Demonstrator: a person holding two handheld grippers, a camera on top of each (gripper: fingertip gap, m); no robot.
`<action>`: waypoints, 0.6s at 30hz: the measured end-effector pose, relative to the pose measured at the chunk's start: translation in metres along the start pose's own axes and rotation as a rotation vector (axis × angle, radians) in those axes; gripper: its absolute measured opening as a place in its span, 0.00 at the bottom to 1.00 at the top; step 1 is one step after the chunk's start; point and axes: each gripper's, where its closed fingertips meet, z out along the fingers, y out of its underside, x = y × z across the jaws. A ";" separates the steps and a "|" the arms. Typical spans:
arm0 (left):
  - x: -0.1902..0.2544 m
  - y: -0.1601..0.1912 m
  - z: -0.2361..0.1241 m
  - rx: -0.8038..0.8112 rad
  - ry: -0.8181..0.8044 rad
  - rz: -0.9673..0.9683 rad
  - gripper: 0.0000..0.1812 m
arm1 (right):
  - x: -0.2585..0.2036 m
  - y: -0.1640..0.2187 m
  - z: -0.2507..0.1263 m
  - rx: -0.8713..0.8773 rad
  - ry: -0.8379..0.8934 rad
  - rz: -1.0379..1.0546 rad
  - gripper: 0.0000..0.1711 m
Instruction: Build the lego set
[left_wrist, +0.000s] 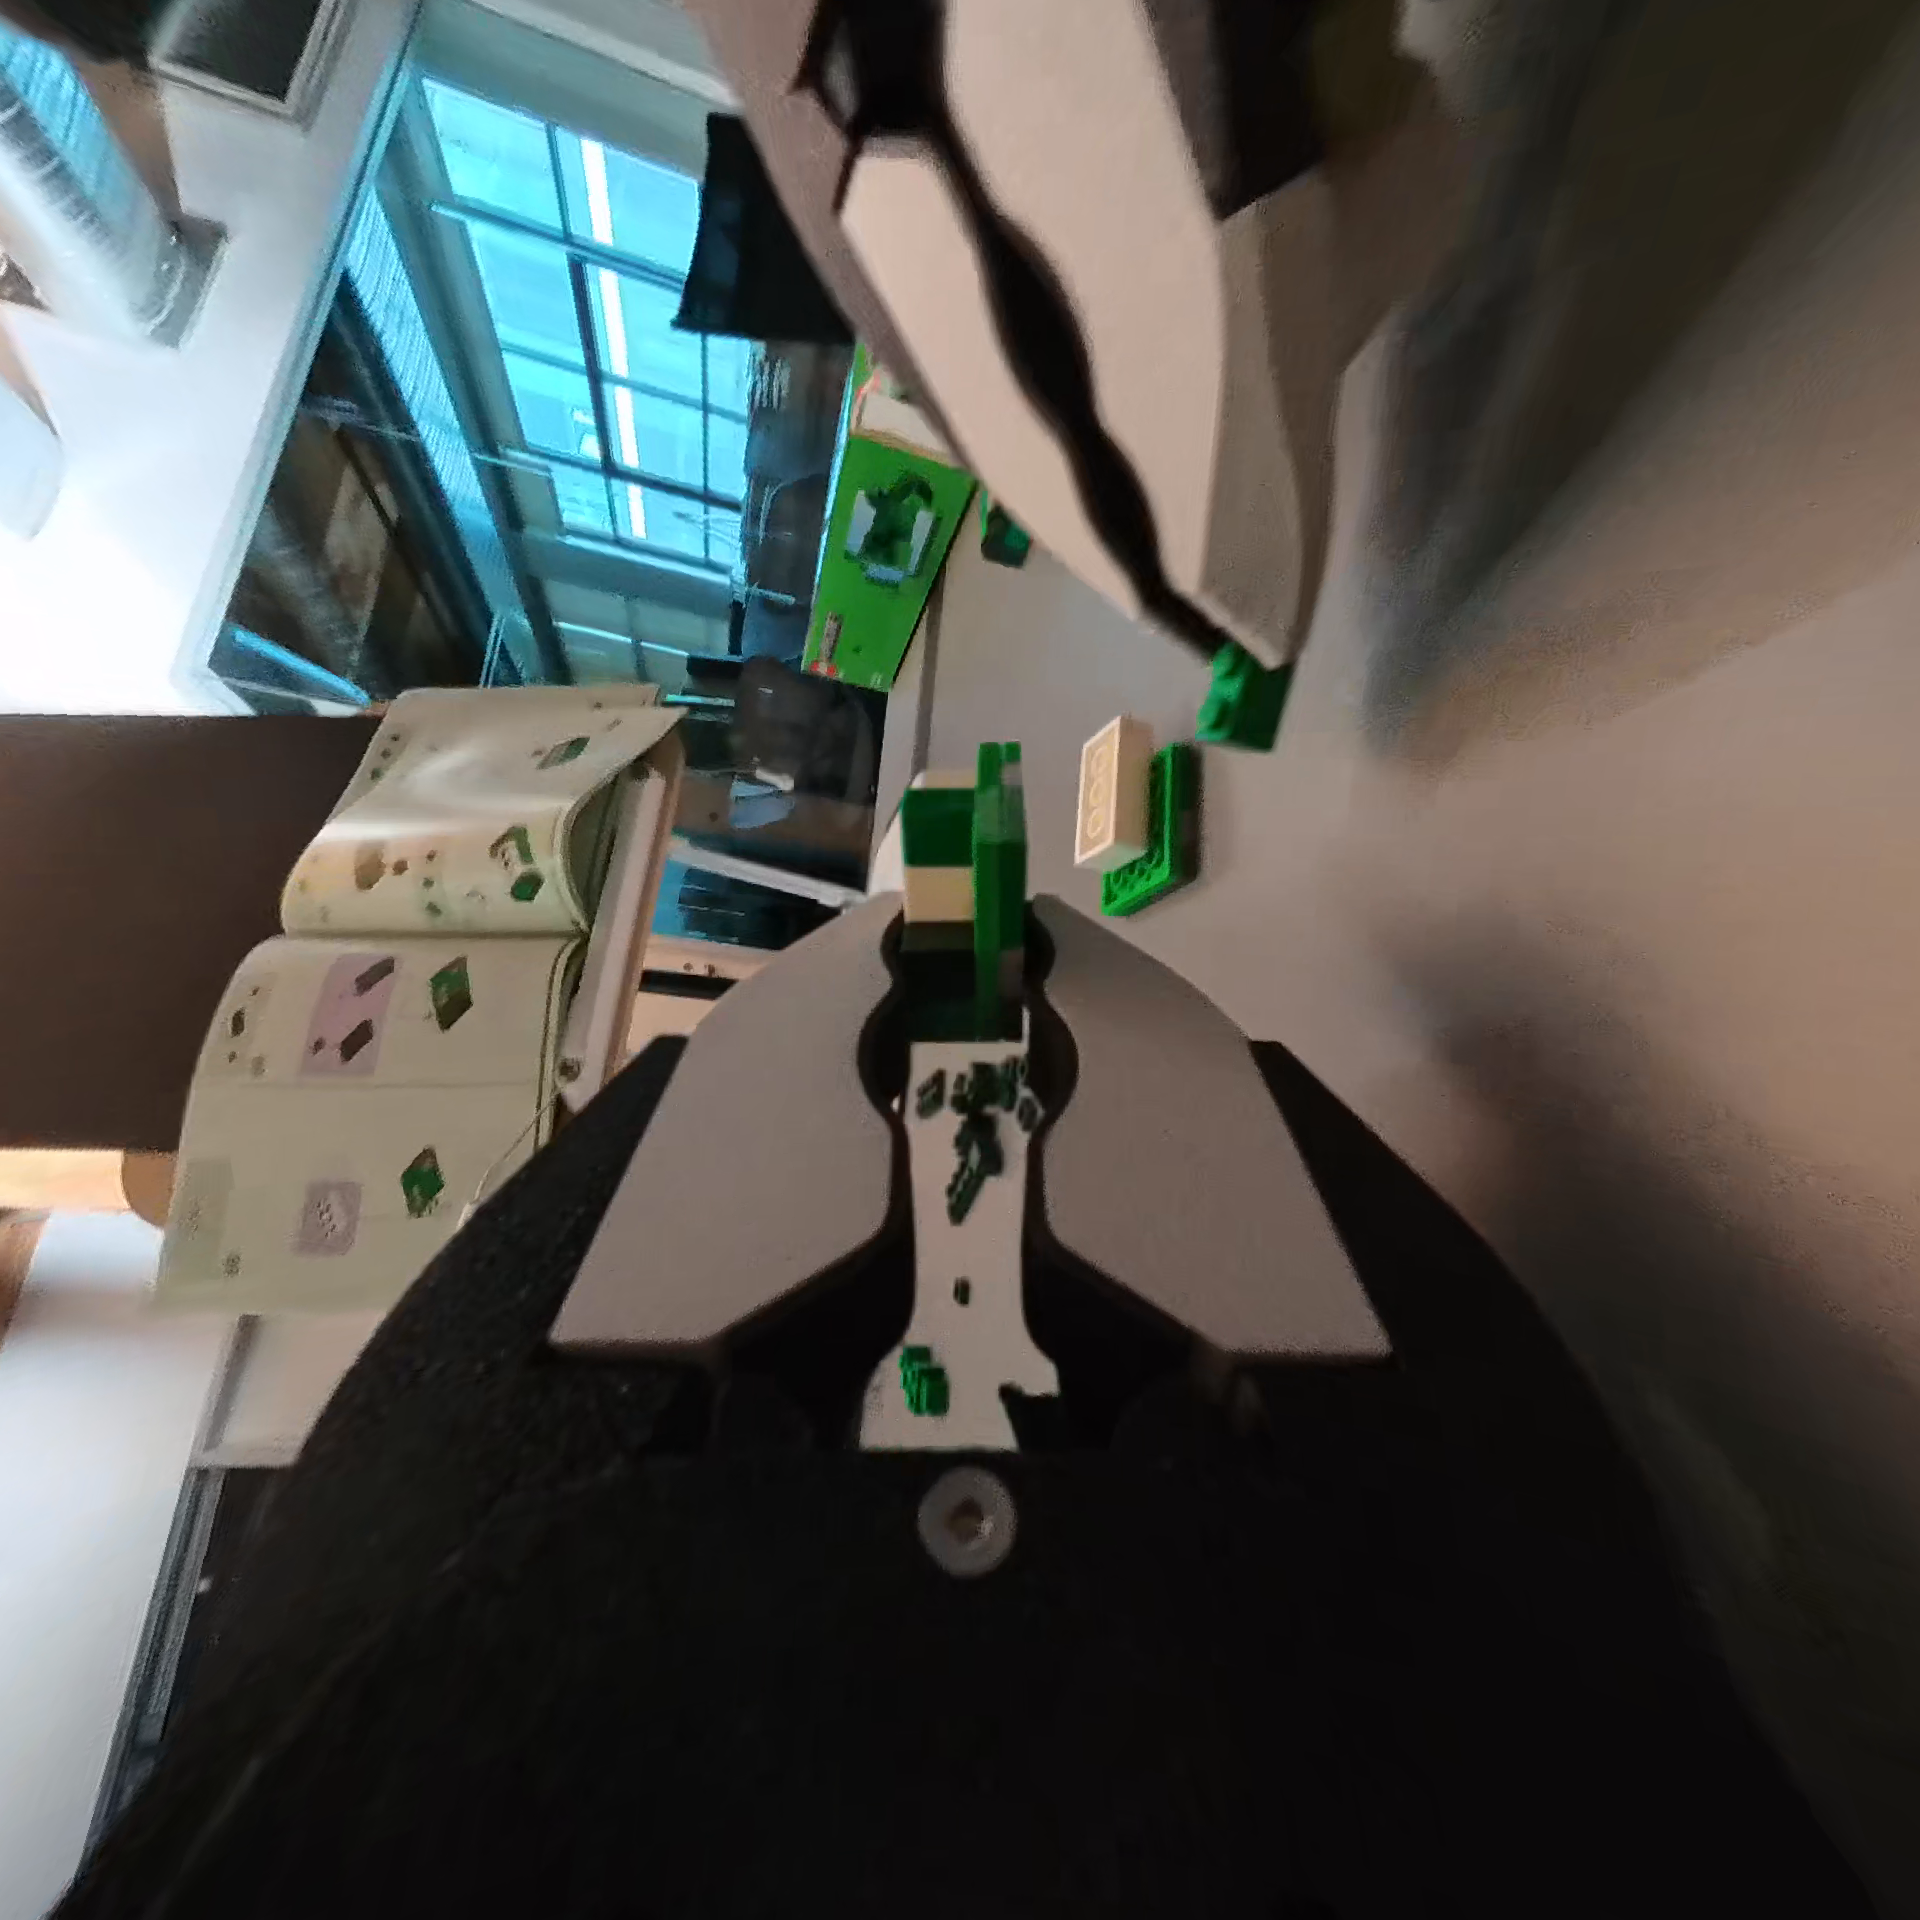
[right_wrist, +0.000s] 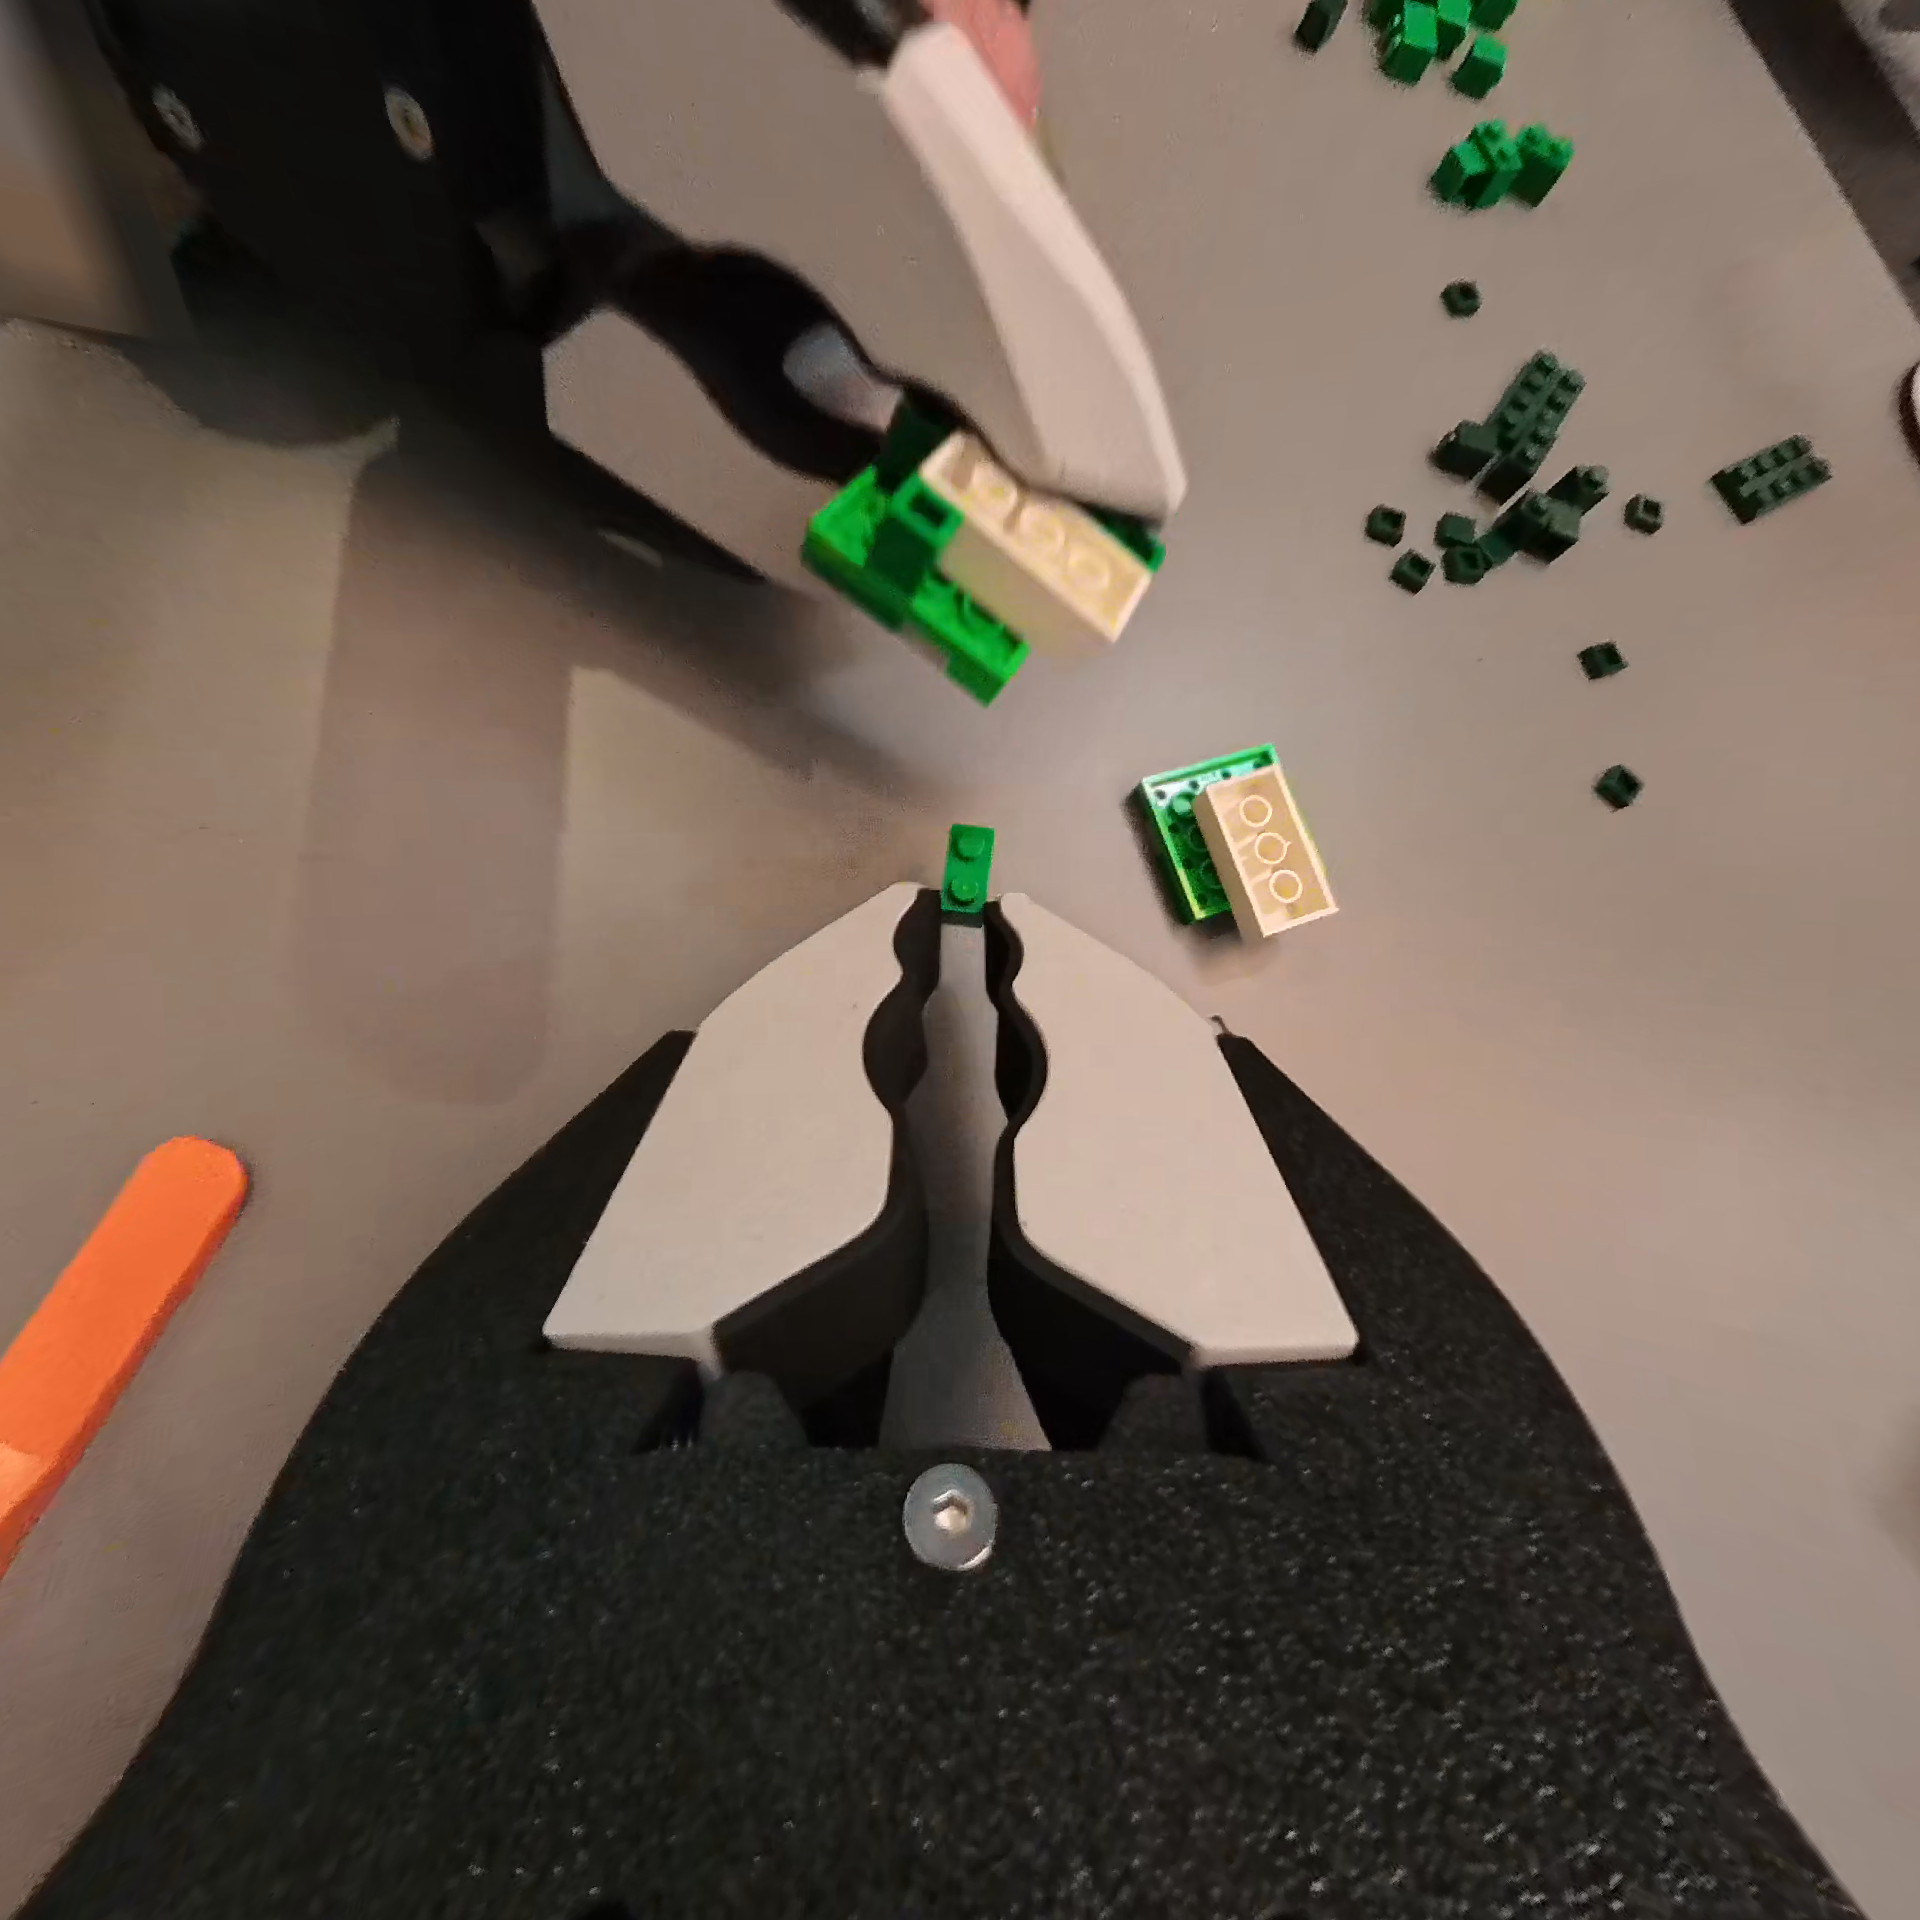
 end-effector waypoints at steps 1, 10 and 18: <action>0.002 -0.004 0.000 0.010 0.012 0.007 0.09 | 0.000 -0.002 -0.002 -0.003 0.003 -0.009 0.04; 0.016 -0.013 0.004 0.021 0.094 -0.007 0.10 | -0.010 -0.017 -0.011 0.014 0.006 -0.088 0.04; 0.016 -0.011 0.005 0.006 0.086 0.011 0.10 | -0.009 -0.013 -0.016 -0.004 0.006 -0.090 0.04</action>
